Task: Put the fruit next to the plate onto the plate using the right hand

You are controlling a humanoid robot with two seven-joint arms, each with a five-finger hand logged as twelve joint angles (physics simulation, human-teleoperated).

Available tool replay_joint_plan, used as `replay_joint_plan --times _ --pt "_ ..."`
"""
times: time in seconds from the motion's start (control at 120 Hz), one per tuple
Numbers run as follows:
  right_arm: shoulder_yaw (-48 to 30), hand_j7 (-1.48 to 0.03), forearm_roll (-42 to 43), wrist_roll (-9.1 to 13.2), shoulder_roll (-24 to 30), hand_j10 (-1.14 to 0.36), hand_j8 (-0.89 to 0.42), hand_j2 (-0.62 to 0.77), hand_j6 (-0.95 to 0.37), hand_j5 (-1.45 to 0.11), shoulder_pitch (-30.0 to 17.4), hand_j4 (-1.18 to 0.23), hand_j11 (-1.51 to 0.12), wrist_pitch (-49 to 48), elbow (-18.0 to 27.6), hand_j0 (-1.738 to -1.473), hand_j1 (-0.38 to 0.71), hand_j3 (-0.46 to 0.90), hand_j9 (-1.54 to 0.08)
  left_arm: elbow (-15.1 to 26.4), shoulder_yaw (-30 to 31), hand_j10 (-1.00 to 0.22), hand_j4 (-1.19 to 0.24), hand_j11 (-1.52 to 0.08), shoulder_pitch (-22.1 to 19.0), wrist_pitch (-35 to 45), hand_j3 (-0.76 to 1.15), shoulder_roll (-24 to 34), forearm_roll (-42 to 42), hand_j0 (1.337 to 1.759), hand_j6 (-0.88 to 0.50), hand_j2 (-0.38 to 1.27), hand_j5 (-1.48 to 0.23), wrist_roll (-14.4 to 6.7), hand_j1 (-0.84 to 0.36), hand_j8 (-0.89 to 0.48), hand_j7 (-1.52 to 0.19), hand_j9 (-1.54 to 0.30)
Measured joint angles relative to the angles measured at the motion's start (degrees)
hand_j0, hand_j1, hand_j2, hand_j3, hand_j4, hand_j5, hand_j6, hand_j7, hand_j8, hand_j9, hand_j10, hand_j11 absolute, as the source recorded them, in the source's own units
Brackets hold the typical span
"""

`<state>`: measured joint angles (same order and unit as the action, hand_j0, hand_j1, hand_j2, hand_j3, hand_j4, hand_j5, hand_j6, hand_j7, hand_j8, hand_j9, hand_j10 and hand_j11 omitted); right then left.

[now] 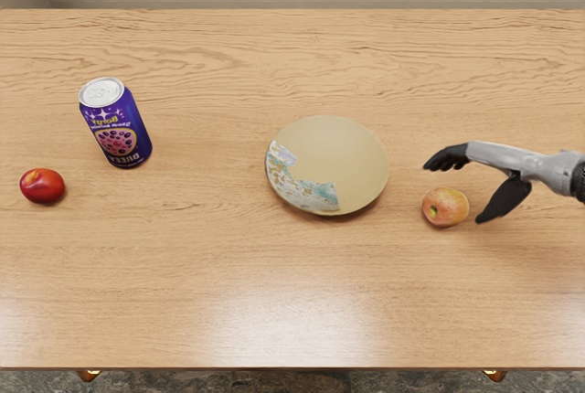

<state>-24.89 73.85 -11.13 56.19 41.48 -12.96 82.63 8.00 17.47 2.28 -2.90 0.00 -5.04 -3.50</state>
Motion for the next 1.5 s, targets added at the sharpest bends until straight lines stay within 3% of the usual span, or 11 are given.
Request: replay_joint_plan --times 0.142,0.308,0.55,1.017,1.5 --pt "0.2 -0.4 -1.3 4.1 -0.7 -0.31 -0.32 -0.05 -0.32 -0.4 -0.5 -0.31 -0.4 1.6 1.5 -1.658 0.01 0.0 -0.4 0.0 0.0 -0.25 -0.25 -0.32 0.0 0.0 0.0 0.0 0.0 1.658 -0.25 0.05 -0.32 0.0 0.06 -0.25 -0.32 -0.32" --pt "0.2 -0.4 -2.6 6.5 -0.8 -0.32 -0.32 -0.06 -0.32 -0.4 -1.1 -0.32 -0.4 2.1 4.4 -1.658 0.02 0.0 -0.4 0.0 0.0 -0.25 -0.25 -0.32 0.0 0.0 0.0 0.0 0.0 1.658 -0.25 0.05 -0.32 0.0 0.06 -0.25 -0.32 -0.32" --pt "0.2 -0.42 -2.8 9.1 -2.1 -0.33 -0.33 -0.06 -0.33 -0.42 -1.8 -0.33 -0.42 4.0 5.0 -1.658 0.04 0.0 -0.42 0.0 0.0 -0.25 -0.25 -0.32 0.0 0.0 0.0 0.0 0.0 1.658 -0.25 0.05 -0.32 0.0 0.06 -0.25 -0.32 -0.32" --pt "1.0 -0.55 -1.3 9.3 -3.7 -0.43 -0.36 -0.02 -0.43 -0.56 -2.7 -0.43 -0.56 4.8 2.6 -1.658 0.14 0.0 -0.56 0.0 0.0 -0.25 -0.25 -0.32 0.0 0.0 0.0 0.0 0.0 1.658 -0.25 0.05 -0.32 0.0 0.06 -0.25 -0.32 -0.32" --pt "1.6 -0.81 -0.4 8.5 -4.8 -0.44 -0.34 0.12 -0.36 -0.78 -2.7 -0.65 -0.86 4.9 2.6 -1.651 0.16 0.0 -0.82 0.0 0.0 -0.24 -0.25 -0.32 0.0 0.0 0.0 0.0 0.0 1.658 -0.25 0.05 -0.32 0.0 0.06 -0.25 -0.32 -0.32"
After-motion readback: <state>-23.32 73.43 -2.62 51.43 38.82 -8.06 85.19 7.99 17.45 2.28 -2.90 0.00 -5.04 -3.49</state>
